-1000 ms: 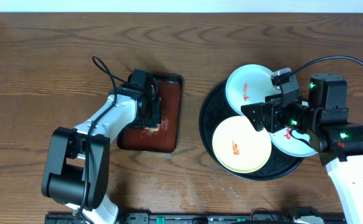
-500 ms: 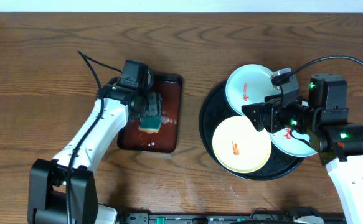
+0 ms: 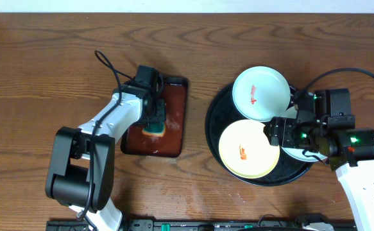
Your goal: Clean dirty plates on tray and stack at the side
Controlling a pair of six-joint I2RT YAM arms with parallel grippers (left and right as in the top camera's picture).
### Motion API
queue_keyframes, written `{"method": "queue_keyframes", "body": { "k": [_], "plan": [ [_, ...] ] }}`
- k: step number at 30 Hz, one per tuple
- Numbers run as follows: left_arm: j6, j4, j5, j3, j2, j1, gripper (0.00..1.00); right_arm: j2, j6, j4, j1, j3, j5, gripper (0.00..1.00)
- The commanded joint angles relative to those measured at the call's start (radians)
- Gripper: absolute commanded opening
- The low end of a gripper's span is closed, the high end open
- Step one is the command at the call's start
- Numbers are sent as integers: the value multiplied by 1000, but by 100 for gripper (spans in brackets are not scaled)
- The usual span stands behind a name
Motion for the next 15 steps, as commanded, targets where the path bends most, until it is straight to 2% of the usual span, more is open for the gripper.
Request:
{"method": "queue_keyframes", "body": {
  "k": [1,6,12,15],
  "plan": [
    [0,-16,-19,-4,17,-2,7,24,78,-34,-10,7,122,79],
    [0,-82,-20,34,-24,-2,8,116,77,-68,-11,6,121,79],
    [0,-192,-18,87,-103,-2,7,275,58,-99,-10,-8,121,67],
    [1,-219,6,92,-154,-2,7,365,55,-85,-11,-34,121,64]
  ]
}}
